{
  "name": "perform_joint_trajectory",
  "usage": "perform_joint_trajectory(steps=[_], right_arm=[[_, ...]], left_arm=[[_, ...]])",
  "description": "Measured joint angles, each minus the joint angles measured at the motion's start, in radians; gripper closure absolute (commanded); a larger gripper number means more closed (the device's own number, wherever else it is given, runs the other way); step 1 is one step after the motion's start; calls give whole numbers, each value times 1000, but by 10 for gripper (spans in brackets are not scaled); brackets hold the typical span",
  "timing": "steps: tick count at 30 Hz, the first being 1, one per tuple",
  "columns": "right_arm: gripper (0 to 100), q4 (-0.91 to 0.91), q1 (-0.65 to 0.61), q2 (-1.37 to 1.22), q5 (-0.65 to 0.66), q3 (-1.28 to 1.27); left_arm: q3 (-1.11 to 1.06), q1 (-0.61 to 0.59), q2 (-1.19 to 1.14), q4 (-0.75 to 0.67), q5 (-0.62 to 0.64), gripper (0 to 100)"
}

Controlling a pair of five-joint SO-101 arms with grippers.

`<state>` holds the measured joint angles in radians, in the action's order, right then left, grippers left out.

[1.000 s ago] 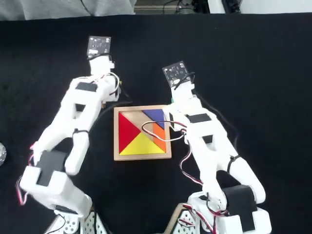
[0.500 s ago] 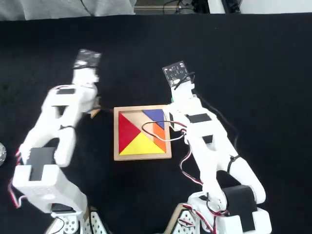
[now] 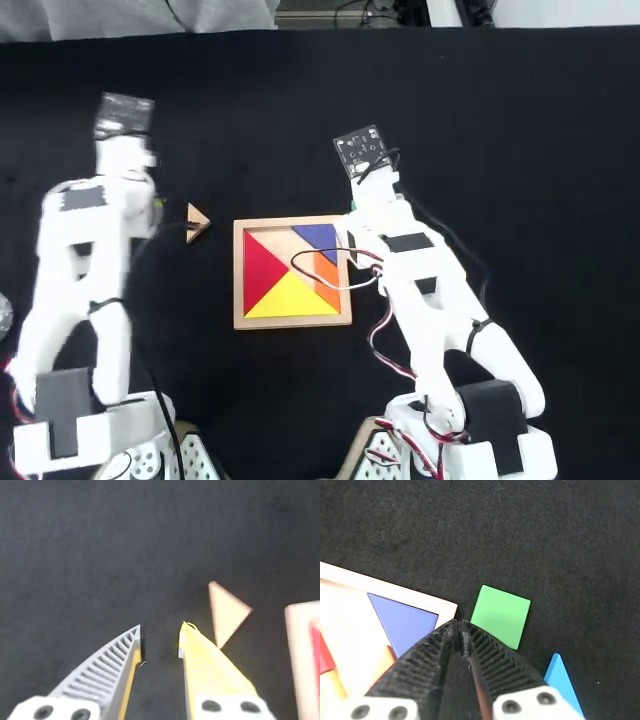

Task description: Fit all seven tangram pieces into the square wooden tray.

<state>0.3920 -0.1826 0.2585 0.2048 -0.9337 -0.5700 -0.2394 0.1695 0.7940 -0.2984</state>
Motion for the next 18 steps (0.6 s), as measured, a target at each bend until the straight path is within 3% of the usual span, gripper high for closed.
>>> perform_joint_trajectory(steps=[6, 12, 18], right_arm=[[988, 0, 0, 0, 0, 0], [988, 0, 0, 0, 0, 0], [988, 0, 0, 0, 0, 0]], left_arm=[[5, -21, -172, -176, 133, 866], [147, -11, -376, -92, 163, 866], [276, 74, -473, -51, 206, 866]])
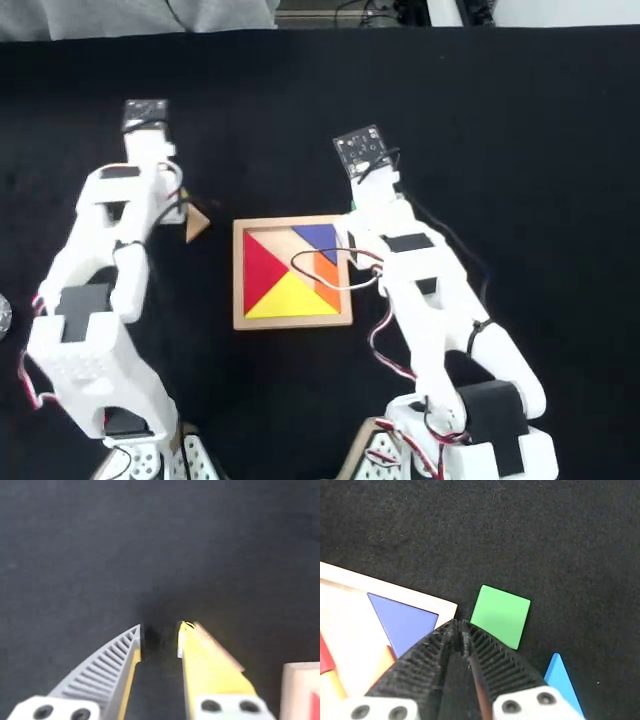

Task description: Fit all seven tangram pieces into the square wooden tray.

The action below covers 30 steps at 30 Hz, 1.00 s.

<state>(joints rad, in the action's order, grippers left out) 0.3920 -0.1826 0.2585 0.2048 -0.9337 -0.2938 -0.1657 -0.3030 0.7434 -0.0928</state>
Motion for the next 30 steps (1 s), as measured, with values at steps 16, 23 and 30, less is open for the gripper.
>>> perform_joint_trajectory(steps=[16, 23, 30], right_arm=[[988, 0, 0, 0, 0, 0], [988, 0, 0, 0, 0, 0], [988, 0, 0, 0, 0, 0]], left_arm=[[35, 219, -17, 190, -137, 866], [23, 186, 37, 328, -331, 866], [-203, 160, 342, 463, -744, 866]])
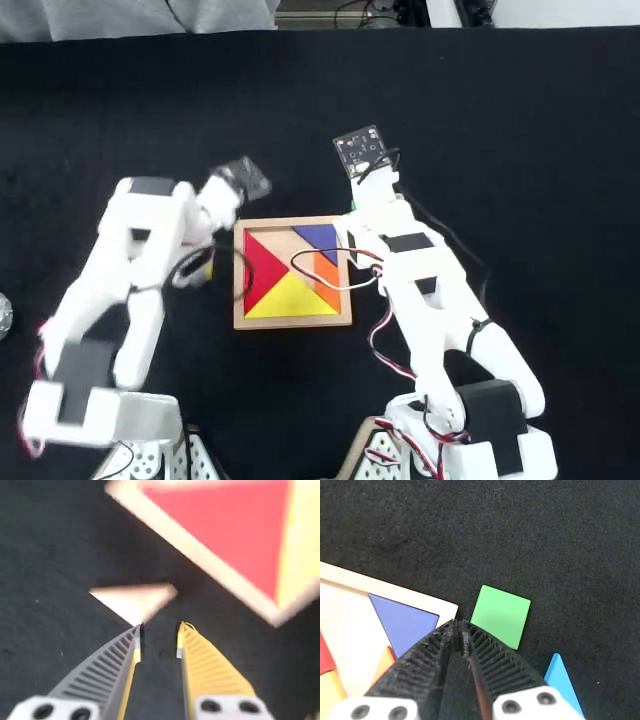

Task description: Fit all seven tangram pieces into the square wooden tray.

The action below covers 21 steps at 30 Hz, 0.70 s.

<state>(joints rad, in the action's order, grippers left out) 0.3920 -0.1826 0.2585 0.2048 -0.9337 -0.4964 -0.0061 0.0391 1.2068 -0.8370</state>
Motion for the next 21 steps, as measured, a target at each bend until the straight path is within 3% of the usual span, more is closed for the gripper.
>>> perform_joint_trajectory(steps=[4, 8, 11, 17, 21], right_arm=[[988, 0, 0, 0, 0, 0], [988, 0, 0, 0, 0, 0], [988, 0, 0, 0, 0, 0], [988, 0, 0, 0, 0, 0], [988, 0, 0, 0, 0, 0]], left_arm=[[-141, -20, 224, 54, -184, 866], [-204, -77, 399, 26, -129, 866], [-238, -83, 430, -74, 149, 865], [-265, -78, 448, -117, 930, 863], [-272, -52, 448, -121, 1293, 862]])
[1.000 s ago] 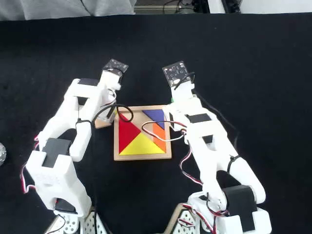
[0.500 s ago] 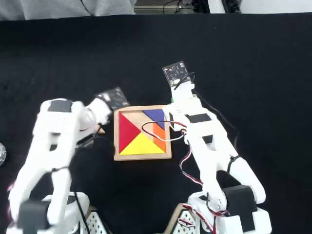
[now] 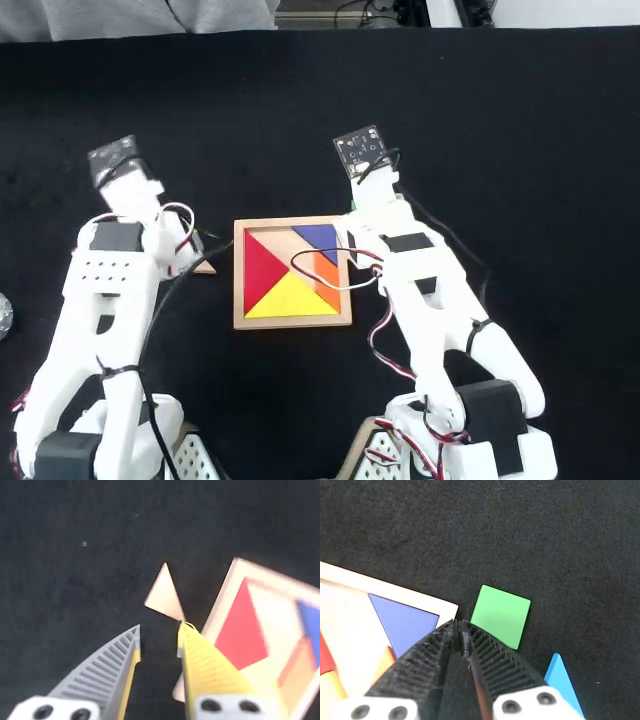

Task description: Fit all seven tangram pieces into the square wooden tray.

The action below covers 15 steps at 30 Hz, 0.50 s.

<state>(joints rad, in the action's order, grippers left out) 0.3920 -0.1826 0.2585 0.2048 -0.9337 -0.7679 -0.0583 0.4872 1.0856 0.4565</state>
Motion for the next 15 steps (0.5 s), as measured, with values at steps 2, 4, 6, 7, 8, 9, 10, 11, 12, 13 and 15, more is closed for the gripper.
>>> perform_joint_trajectory(steps=[2, 4, 6, 7, 8, 9, 10, 11, 12, 13, 15], right_arm=[[988, 0, 0, 0, 0, 0], [988, 0, 0, 0, 0, 0], [988, 0, 0, 0, 0, 0], [988, 0, 0, 0, 0, 0], [988, 0, 0, 0, 0, 0], [988, 0, 0, 0, 0, 0], [988, 0, 0, 0, 0, 0], [988, 0, 0, 0, 0, 0], [988, 0, 0, 0, 0, 0], [988, 0, 0, 0, 0, 0], [987, 0, 0, 0, 0, 0]], left_arm=[[-44, 11, 0, -40, 117, 859], [-106, 3, 0, -123, 160, 809], [-172, 0, 0, -213, 175, 733], [-203, 2, 0, -252, 180, 709], [-227, 2, 0, -272, 186, 699], [-244, 2, 0, -281, 196, 696], [-247, 2, 0, -287, 219, 698], [-247, 0, 0, -288, 245, 698], [-247, -2, 0, -288, 269, 698], [-247, -2, 0, -288, 282, 698], [-247, -2, 0, -292, 296, 698]])
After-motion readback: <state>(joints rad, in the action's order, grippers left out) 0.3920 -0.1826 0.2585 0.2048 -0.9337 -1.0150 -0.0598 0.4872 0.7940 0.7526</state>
